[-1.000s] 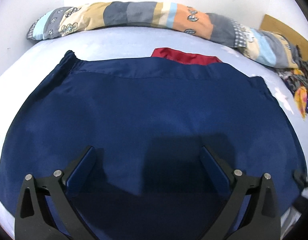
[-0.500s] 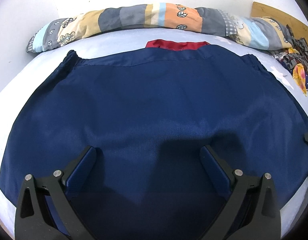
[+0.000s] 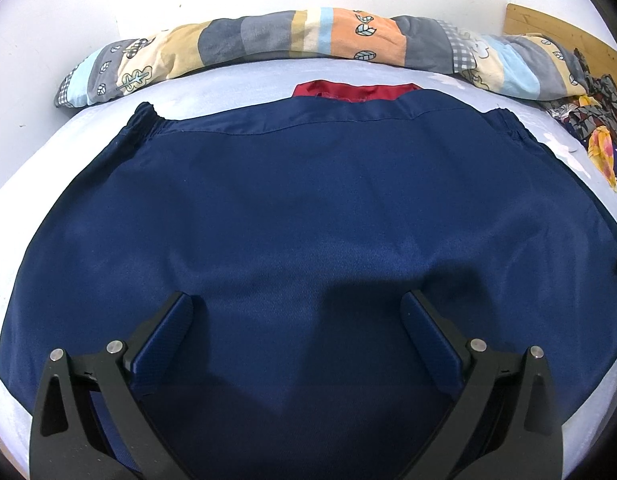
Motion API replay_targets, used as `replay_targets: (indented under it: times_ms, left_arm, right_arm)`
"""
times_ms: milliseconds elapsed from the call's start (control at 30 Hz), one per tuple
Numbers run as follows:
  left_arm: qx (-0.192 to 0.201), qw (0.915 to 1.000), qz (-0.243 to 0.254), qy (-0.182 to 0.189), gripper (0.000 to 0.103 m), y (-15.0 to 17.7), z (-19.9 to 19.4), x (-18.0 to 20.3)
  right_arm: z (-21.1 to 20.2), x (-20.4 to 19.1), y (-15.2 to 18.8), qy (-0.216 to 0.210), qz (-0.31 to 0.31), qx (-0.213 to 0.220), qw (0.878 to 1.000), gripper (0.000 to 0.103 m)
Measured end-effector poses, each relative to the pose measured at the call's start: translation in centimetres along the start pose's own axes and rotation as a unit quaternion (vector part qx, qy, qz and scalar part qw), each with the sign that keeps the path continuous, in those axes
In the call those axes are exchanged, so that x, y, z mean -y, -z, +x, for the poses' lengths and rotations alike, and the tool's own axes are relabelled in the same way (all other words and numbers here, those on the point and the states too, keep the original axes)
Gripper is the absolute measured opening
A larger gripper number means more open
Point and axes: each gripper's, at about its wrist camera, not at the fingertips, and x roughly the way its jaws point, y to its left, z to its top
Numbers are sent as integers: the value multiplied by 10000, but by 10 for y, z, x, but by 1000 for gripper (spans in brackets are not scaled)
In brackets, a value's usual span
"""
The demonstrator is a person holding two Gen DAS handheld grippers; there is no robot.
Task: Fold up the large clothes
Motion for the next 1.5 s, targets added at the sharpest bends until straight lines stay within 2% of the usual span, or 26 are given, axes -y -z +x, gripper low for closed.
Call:
replay_targets:
  times_ms: [67, 200, 333, 400, 933, 1167, 1333, 1500]
  left_arm:
    - [10, 10000, 3, -9, 103, 0, 0, 0]
    - [13, 10000, 1, -12, 103, 1, -1, 1]
    - [17, 10000, 12, -33, 103, 1, 0, 1]
    - [13, 10000, 25, -47, 103, 1, 0, 2]
    - [9, 10000, 26, -41, 103, 0, 1, 1]
    - [7, 10000, 11, 4, 103, -1, 1, -1]
    - [-42, 9996, -103, 263, 103, -6, -3, -9]
    - [12, 9968, -567, 570, 103, -14, -22, -41]
  right_arm:
    - [5, -1, -2, -199, -17, -9, 9998, 36]
    - [16, 3, -7, -126, 18, -1, 9999, 35]
    - [14, -10, -7, 52, -330, 7, 9994, 17]
    - [9, -17, -6, 18, -450, 65, 9990, 15]
    - [-2, -70, 1, -106, -922, 290, 9953, 14]
    - [-4, -93, 7, -403, -909, 220, 9948, 14]
    - [-2, -113, 11, -674, -761, 153, 9947, 14]
    - [0, -142, 16, -745, -898, 123, 9931, 14]
